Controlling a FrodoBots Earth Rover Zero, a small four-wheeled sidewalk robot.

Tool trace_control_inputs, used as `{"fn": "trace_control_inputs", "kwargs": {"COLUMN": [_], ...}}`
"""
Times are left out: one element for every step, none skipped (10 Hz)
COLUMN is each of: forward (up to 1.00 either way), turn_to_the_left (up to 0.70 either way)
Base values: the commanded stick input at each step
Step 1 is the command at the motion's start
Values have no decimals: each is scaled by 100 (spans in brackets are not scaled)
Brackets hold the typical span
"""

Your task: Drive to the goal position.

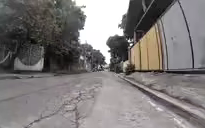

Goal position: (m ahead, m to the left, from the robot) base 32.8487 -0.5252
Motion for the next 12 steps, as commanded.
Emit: {"fn": "trace_control_inputs", "kwargs": {"forward": [100, 100, 100, 100, 100, 100, 100, 100, 100, 100, 100, 100], "turn_to_the_left": [0, 0, 0, 0, -31, -37, -40, -40, -40, -40, -40, -36]}}
